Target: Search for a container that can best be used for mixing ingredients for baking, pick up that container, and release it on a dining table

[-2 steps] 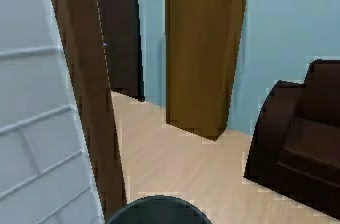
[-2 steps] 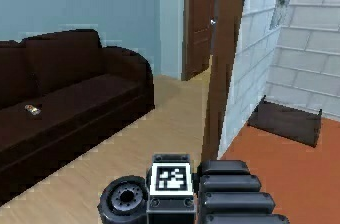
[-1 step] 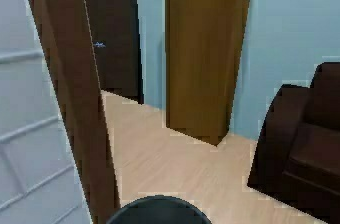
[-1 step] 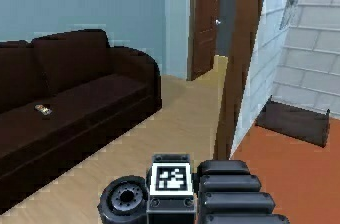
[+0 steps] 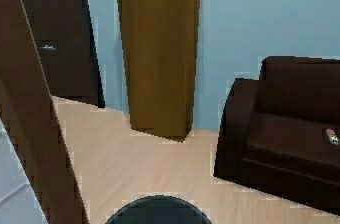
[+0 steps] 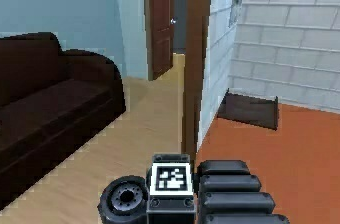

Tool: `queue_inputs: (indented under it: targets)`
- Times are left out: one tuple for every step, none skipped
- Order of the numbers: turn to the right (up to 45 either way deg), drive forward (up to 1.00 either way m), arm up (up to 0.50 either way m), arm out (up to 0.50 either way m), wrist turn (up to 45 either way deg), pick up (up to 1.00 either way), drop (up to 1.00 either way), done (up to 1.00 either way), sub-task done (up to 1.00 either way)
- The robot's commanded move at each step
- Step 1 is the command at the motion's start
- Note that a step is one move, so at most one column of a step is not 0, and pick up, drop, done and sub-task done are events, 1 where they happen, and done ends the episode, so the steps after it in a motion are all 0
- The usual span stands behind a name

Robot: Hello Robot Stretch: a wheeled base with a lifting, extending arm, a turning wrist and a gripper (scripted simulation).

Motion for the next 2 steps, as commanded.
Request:
queue_inputs:
  targets:
    - [0.0,0.60,0.00,0.00,0.0,0.00,0.00,0.00,0.00]
    - [9.0,0.00,0.00,0.00,0.0,0.00,0.00,0.00,0.00]
